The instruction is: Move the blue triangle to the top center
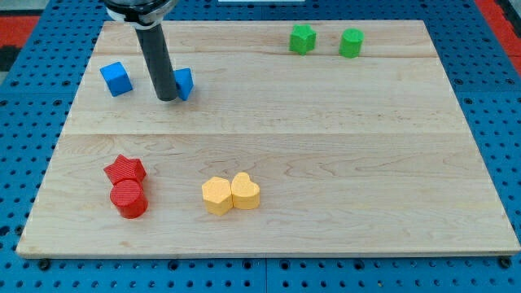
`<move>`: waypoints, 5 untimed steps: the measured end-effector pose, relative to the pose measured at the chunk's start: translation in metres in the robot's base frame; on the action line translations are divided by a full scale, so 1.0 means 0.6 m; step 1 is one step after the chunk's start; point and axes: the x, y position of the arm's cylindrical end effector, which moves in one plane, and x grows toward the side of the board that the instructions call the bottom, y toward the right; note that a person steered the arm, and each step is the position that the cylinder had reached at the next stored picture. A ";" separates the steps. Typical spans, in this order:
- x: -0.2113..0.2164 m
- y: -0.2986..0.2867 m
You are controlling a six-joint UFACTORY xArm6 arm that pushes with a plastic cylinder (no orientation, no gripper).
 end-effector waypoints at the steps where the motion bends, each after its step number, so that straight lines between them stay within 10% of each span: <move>1: -0.064 0.002; 5: -0.092 0.114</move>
